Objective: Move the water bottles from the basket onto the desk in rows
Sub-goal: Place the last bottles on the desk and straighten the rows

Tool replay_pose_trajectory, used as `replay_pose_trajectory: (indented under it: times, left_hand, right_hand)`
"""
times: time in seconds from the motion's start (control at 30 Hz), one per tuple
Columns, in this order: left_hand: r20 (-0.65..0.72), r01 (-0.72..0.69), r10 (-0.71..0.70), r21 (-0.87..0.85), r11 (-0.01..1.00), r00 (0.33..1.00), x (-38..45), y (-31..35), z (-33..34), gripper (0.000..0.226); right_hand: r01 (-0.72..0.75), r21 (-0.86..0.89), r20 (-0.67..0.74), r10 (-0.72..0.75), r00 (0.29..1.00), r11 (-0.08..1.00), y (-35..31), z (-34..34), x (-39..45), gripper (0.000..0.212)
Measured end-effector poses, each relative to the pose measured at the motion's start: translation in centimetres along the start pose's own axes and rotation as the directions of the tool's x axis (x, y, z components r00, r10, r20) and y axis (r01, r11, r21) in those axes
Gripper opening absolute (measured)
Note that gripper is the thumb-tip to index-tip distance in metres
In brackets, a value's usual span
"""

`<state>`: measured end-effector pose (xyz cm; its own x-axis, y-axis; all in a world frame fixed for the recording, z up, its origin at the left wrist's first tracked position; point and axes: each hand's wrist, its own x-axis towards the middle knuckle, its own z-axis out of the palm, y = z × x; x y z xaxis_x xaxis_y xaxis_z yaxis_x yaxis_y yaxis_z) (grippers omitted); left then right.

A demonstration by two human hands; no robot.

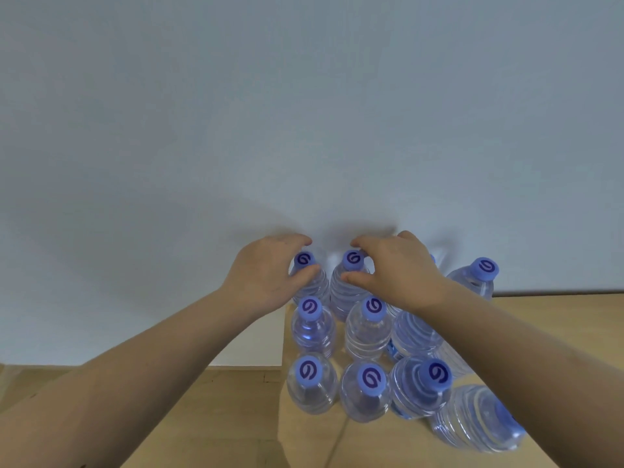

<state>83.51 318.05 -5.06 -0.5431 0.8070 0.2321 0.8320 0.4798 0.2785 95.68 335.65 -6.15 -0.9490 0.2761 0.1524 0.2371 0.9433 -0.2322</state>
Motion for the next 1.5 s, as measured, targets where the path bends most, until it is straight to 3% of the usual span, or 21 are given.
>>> replay_pose_trajectory:
  times: [0.07,0.1,0.2,0.3,0.37,0.5,0.77,0.93,1.03,1.13,1.2,1.27,1.4,1.5]
  left_hand:
    - [-0.097,-0.102,0.102,0.008,0.995,0.99,-1.3,0.7,-0.9,0.037]
    - [-0.066,-0.152,0.152,0.001,0.988,0.986,-2.1,1.1,-1.3,0.038]
    - [0.213,-0.26,0.252,0.007,0.966,0.944,-4.0,1.7,-1.0,0.044]
    - [0.272,-0.183,0.192,-0.059,0.981,0.943,-4.2,1.4,-0.6,0.034]
    - [0.284,-0.144,0.154,-0.059,0.988,0.946,-4.0,1.3,-0.7,0.032]
    - [0.296,-0.149,0.151,-0.029,0.988,0.943,-4.0,1.1,-1.1,0.038]
    - [0.28,-0.097,0.105,-0.043,0.994,0.954,-4.3,1.8,-1.0,0.035]
    - [0.265,-0.025,0.045,-0.078,0.997,0.963,-4.7,2.2,-1.6,0.041]
    - [0.155,-0.057,0.062,-0.036,0.998,0.986,-5.5,2.5,-2.5,0.042]
    - [0.036,-0.184,0.186,-0.053,0.981,0.982,-7.2,2.9,-3.4,0.046]
    - [0.193,-0.241,0.246,-0.051,0.969,0.95,-8.3,3.4,-3.4,0.052]
    - [0.389,-0.271,0.251,-0.005,0.963,0.886,-8.9,3.7,-2.6,0.05]
    - [0.436,-0.294,0.24,0.06,0.954,0.867,-9.2,3.6,-2.5,0.028]
    - [0.427,-0.297,0.239,0.073,0.952,0.872,-9.3,3.7,-2.9,0.027]
  right_hand:
    - [-0.026,0.008,-0.017,0.026,1.0,1.0,-0.1,-0.9,-1.0,0.069]
    - [-0.026,0.027,-0.027,0.026,0.999,0.999,-0.2,-1.7,-1.8,0.068]
    - [-0.021,0.059,0.102,0.015,0.995,0.998,-0.4,-3.4,-4.3,0.056]
    - [0.041,-0.101,0.312,-0.008,0.95,0.994,-0.9,-3.1,-5.2,0.045]
    - [0.095,-0.16,0.352,-0.033,0.936,0.983,-1.0,-2.6,-5.0,0.038]
    - [0.1,-0.102,0.287,-0.067,0.956,0.99,-1.1,-2.4,-4.6,0.031]
    - [0.061,-0.05,0.2,-0.05,0.979,0.997,-1.2,-0.6,-4.7,0.037]
    - [-0.001,-0.027,0.215,0.006,0.977,1.0,-1.7,-1.0,-5.2,0.048]
    - [-0.031,-0.003,0.183,0.031,0.983,1.0,-2.2,-2.0,-6.0,0.067]
    - [-0.057,0.106,0.116,0.044,0.992,0.993,-2.9,-3.8,-7.9,0.072]
    - [-0.032,0.122,0.166,0.011,0.986,0.992,-3.8,-5.0,-9.5,0.072]
    - [0.057,0.024,0.254,-0.061,0.965,0.998,-4.4,-4.9,-10.5,0.066]
    - [0.18,-0.122,0.38,-0.121,0.917,0.976,-5.4,-4.2,-11.1,0.033]
    - [0.18,-0.142,0.391,-0.112,0.914,0.973,-5.6,-4.1,-10.9,0.028]
